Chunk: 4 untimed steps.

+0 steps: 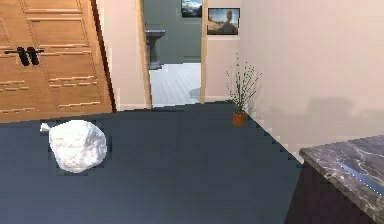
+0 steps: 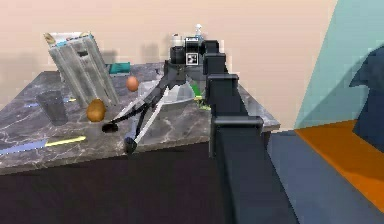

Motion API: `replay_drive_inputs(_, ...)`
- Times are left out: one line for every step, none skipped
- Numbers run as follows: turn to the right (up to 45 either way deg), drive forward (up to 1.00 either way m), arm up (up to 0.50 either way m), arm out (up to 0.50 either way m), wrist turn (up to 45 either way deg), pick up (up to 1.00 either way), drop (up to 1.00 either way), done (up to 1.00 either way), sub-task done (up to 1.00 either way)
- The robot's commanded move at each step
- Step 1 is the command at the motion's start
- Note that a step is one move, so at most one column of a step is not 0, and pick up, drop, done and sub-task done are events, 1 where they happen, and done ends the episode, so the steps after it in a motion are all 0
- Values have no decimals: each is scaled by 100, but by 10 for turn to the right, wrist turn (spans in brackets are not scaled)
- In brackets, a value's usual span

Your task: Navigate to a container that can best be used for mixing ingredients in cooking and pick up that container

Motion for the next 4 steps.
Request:
replay_drive_inputs(0,0,0,0,450,0,0,0,0)
replay_drive_inputs(0,0,0,0,420,0,0,0,0)
replay_drive_inputs(0,0,-6,0,0,0,0,0,0)
replay_drive_inputs(0,0,0,0,0,100,0,0,0)
